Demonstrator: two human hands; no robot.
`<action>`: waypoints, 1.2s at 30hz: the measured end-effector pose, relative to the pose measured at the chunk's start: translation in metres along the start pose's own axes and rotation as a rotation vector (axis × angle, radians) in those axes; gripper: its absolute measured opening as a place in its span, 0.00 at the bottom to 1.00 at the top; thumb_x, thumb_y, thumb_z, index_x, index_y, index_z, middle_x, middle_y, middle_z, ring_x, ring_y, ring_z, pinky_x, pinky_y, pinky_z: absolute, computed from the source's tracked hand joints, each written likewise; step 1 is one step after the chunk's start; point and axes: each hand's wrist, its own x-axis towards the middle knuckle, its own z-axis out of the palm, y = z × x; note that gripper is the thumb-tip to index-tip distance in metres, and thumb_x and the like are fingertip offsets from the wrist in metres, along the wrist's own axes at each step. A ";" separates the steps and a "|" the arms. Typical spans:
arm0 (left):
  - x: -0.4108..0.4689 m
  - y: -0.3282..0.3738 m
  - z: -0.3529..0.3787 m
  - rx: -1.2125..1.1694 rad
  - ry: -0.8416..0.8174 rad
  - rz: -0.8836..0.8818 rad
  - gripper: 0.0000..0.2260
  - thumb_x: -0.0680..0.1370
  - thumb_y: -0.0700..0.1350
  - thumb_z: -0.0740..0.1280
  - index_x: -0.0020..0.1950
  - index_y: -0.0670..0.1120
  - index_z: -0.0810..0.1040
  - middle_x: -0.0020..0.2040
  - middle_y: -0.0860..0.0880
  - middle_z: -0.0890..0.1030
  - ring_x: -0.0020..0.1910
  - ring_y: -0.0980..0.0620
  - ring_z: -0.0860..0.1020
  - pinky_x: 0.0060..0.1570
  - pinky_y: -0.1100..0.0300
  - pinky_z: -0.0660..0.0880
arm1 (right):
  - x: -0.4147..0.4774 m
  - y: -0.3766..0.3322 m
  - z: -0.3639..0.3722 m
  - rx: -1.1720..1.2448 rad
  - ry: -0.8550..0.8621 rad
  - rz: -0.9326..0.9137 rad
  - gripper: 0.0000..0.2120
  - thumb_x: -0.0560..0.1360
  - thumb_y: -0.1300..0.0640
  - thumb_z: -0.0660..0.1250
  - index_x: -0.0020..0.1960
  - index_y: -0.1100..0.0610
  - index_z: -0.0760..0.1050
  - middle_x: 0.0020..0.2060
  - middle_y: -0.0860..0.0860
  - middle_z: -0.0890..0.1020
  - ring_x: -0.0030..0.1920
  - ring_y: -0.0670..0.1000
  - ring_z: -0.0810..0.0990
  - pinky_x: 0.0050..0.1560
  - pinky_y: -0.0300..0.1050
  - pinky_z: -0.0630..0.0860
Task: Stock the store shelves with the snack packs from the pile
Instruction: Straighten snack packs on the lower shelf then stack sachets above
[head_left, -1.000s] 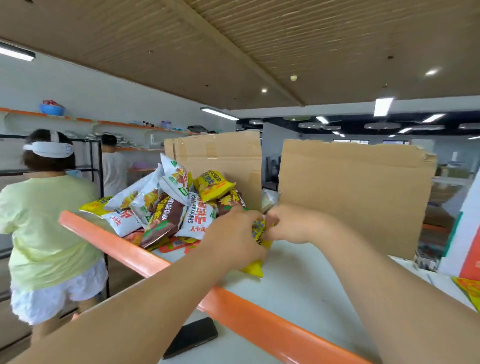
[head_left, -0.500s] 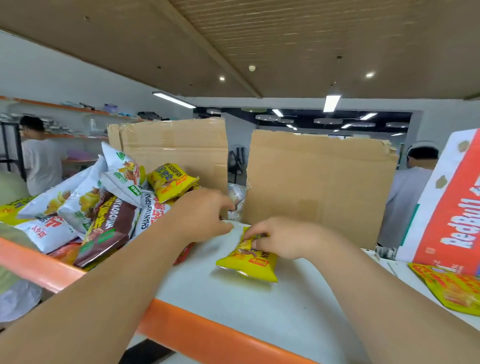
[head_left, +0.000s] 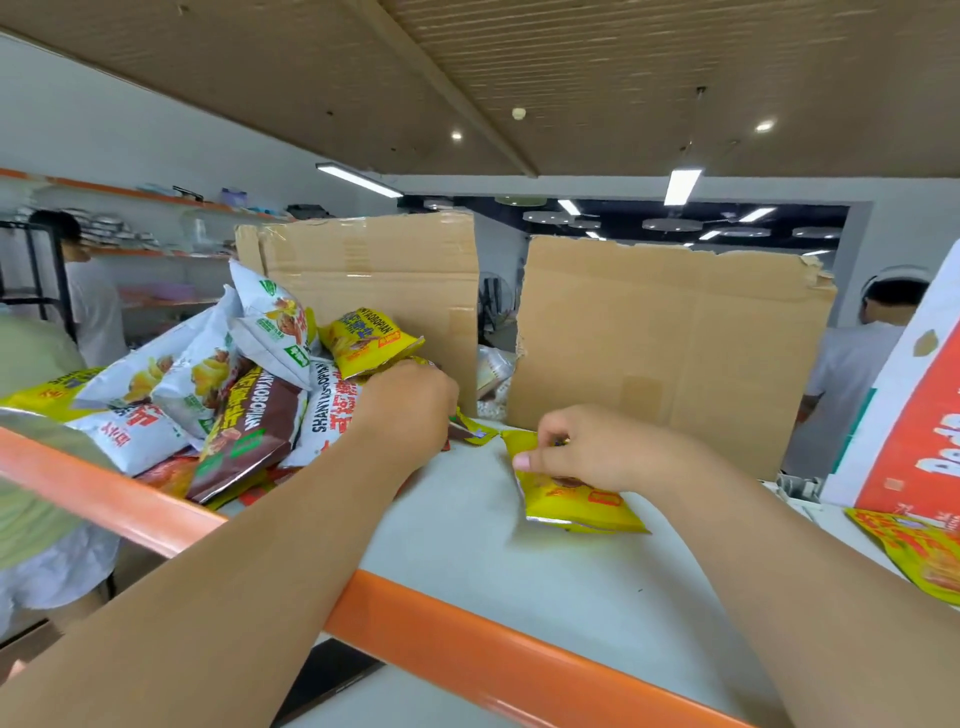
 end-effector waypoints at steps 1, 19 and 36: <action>-0.001 0.002 0.000 -0.047 -0.003 0.049 0.06 0.74 0.43 0.70 0.48 0.51 0.84 0.48 0.50 0.83 0.52 0.46 0.79 0.47 0.55 0.76 | 0.000 0.000 0.000 -0.023 0.014 0.016 0.17 0.73 0.39 0.73 0.46 0.52 0.77 0.36 0.48 0.78 0.33 0.48 0.73 0.35 0.43 0.68; -0.010 0.011 -0.006 -0.513 -0.399 0.099 0.28 0.76 0.35 0.62 0.65 0.65 0.77 0.66 0.56 0.76 0.65 0.53 0.73 0.64 0.56 0.72 | 0.007 0.019 0.000 -0.181 -0.052 0.185 0.40 0.69 0.45 0.74 0.77 0.44 0.62 0.66 0.47 0.77 0.62 0.53 0.77 0.62 0.50 0.76; -0.015 0.020 -0.017 -0.461 -0.737 0.136 0.37 0.72 0.74 0.64 0.78 0.66 0.61 0.80 0.57 0.60 0.78 0.52 0.61 0.74 0.56 0.59 | -0.006 0.016 -0.019 -0.516 -0.394 0.298 0.47 0.74 0.55 0.66 0.80 0.37 0.40 0.77 0.55 0.65 0.59 0.57 0.74 0.49 0.44 0.70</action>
